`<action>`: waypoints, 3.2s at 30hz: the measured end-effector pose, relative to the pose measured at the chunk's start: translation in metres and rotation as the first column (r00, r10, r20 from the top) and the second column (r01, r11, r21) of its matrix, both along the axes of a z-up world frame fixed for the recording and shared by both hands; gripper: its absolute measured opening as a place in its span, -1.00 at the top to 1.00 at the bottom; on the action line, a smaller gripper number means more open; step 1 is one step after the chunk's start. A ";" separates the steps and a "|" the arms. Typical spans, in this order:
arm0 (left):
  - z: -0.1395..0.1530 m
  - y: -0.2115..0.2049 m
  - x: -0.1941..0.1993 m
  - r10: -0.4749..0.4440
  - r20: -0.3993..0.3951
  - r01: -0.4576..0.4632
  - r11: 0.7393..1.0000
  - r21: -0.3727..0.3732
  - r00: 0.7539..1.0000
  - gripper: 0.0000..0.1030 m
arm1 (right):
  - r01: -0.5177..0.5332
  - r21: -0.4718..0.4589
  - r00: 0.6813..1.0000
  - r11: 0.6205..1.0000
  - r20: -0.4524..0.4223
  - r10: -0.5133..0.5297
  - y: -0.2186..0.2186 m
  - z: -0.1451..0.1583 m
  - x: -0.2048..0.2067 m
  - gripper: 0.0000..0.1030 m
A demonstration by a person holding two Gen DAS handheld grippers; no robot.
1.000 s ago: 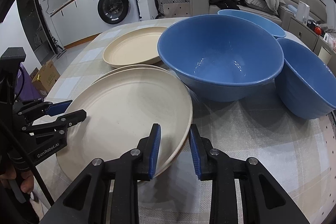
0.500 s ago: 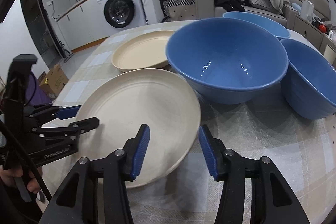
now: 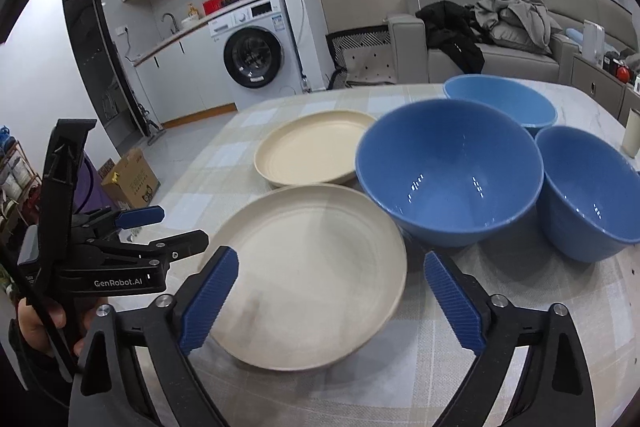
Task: Organize plates and bowls
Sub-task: 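Open both grippers to release the plate and pull back, then move both grippers toward the rim of the next cream plate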
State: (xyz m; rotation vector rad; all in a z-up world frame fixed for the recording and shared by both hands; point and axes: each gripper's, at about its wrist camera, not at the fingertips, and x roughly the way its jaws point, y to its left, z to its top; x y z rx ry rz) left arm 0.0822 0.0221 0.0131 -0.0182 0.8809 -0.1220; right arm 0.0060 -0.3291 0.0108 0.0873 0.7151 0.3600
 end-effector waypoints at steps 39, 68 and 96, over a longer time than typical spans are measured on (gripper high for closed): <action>0.051 0.063 0.022 0.207 0.083 -0.202 0.977 -0.067 0.975 -0.98 | -0.116 0.042 0.989 0.992 0.101 0.111 0.027 0.083 0.069 -0.99; 0.048 0.066 0.127 0.261 0.022 -0.258 0.962 -0.092 0.965 -0.98 | -0.141 0.000 0.990 0.990 -0.016 0.141 0.003 0.125 0.216 -0.99; -0.025 0.044 0.213 0.227 -0.129 -0.239 0.968 -0.080 0.965 -0.70 | -0.296 -0.228 0.905 0.928 -0.377 0.196 0.033 -0.007 0.307 -0.95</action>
